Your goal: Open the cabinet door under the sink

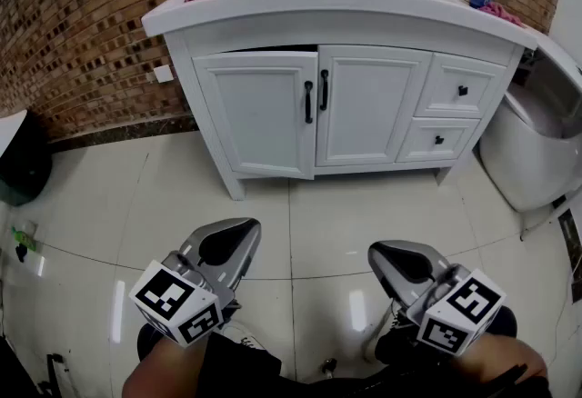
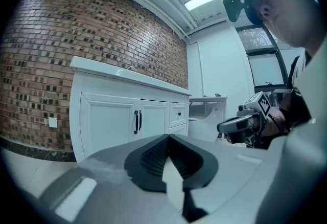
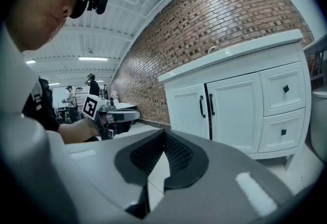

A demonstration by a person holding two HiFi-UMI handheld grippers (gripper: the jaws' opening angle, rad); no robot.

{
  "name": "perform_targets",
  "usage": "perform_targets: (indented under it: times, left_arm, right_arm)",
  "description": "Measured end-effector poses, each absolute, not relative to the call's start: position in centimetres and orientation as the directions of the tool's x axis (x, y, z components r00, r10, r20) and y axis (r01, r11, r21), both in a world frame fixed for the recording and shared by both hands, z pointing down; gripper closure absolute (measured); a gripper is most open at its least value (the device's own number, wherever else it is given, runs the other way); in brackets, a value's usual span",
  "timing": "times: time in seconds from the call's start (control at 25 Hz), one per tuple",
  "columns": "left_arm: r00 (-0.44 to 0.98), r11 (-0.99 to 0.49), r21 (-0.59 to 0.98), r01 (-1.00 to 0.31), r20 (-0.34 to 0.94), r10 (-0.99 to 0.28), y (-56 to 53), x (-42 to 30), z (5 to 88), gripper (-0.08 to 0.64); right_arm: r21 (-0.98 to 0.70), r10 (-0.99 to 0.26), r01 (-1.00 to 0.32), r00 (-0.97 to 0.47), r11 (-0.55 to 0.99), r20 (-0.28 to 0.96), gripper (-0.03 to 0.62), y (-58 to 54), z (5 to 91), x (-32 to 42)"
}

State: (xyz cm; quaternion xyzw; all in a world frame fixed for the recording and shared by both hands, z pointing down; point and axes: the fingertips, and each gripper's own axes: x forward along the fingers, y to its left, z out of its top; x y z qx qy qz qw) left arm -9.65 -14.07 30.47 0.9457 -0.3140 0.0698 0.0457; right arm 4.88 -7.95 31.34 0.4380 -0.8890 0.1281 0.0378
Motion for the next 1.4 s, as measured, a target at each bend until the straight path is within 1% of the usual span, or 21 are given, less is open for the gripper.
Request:
perform_targets:
  times: [0.28, 0.6, 0.76, 0.92, 1.16, 1.4]
  left_arm:
    - [0.777, -0.781, 0.054, -0.622, 0.166, -0.607, -15.1, -9.1, 31.5, 0.554]
    - [0.789, -0.788, 0.057, -0.613, 0.090, -0.608, -17.4, -6.3, 29.5, 0.554]
    - [0.778, -0.779, 0.034, -0.626, 0.090, -0.622, -19.1, -5.4, 29.0, 0.554]
    - [0.758, -0.756, 0.056, -0.652, 0.071, -0.648, -21.7, -4.3, 28.5, 0.554]
    - [0.738, -0.740, -0.033, -0.672, 0.061, -0.672, -26.2, -0.7, 28.2, 0.554]
    - [0.705, -0.710, -0.067, -0.701, 0.090, -0.704, -31.2, 1.3, 28.9, 0.552]
  right_arm:
    - [-0.194, -0.765, -0.784, -0.619, 0.589, 0.178, 0.584, -8.1, 31.3, 5.0]
    - [-0.224, -0.761, -0.776, -0.627, 0.590, 0.169, 0.584, -8.1, 31.0, 5.0]
    - [-0.243, -0.761, -0.774, -0.628, 0.585, 0.166, 0.584, -8.0, 31.0, 5.4]
    - [-0.253, -0.759, -0.769, -0.632, 0.588, 0.159, 0.584, -8.1, 30.8, 5.7]
    - [-0.262, -0.757, -0.760, -0.639, 0.594, 0.138, 0.584, -8.4, 30.5, 6.1]
    - [-0.283, -0.759, -0.760, -0.636, 0.585, 0.140, 0.584, -8.8, 30.5, 6.7]
